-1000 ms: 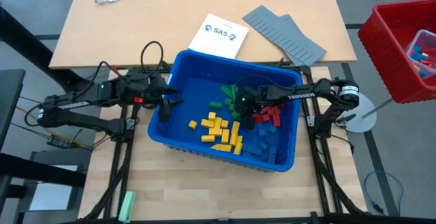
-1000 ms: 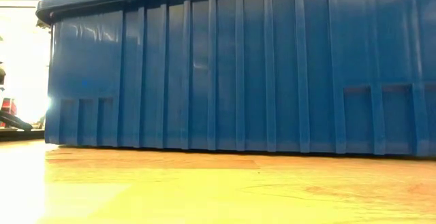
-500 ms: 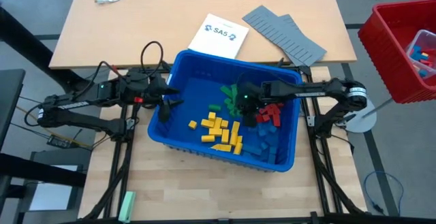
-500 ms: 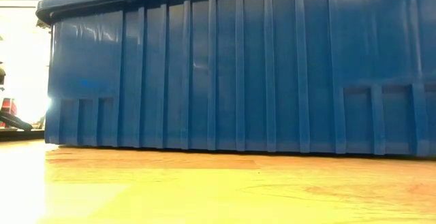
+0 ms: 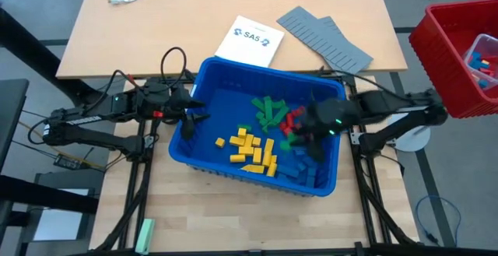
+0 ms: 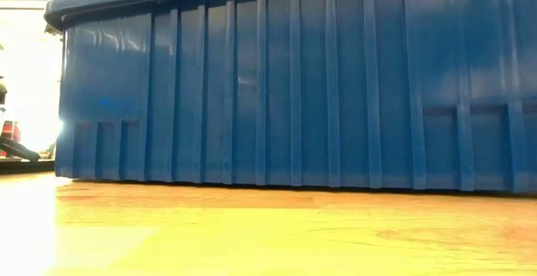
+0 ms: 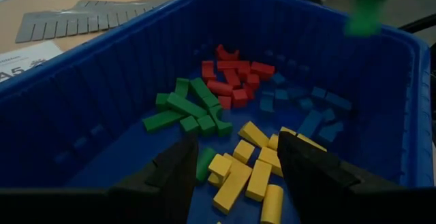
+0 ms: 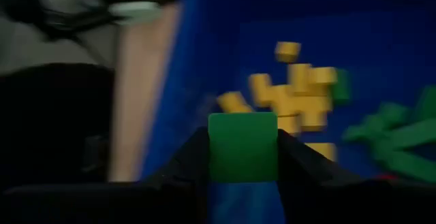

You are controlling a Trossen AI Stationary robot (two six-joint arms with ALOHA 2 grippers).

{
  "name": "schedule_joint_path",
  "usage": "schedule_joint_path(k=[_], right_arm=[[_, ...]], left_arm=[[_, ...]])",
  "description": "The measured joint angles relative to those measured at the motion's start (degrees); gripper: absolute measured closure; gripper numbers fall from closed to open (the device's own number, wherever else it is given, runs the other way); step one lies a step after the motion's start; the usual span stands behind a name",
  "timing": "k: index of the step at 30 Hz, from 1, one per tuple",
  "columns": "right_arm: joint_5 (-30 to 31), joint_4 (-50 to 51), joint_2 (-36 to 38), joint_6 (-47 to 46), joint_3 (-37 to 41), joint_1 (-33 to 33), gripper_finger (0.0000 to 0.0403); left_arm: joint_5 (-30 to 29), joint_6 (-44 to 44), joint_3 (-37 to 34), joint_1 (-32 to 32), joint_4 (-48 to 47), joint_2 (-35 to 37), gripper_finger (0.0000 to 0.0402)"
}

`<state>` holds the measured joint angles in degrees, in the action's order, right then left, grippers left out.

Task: Sort blocks
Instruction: Remove the green block from the blue bin

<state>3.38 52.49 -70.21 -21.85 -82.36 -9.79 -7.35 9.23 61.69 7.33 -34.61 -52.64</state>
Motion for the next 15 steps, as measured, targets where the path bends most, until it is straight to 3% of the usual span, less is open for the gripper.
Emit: schedule_joint_path(k=[5,15], right_arm=[[0.5,-0.2,1.6,-11.5,-0.6,-11.1,0.0286],[2.6,0.5,-5.7,-32.7,-0.5,-28.2,0.0286]], left_arm=[[0.0,0.0,0.0,0.0,0.0,0.0,0.0191],[0.0,0.4,0.0,0.0,-0.5,0.0,0.0191]])
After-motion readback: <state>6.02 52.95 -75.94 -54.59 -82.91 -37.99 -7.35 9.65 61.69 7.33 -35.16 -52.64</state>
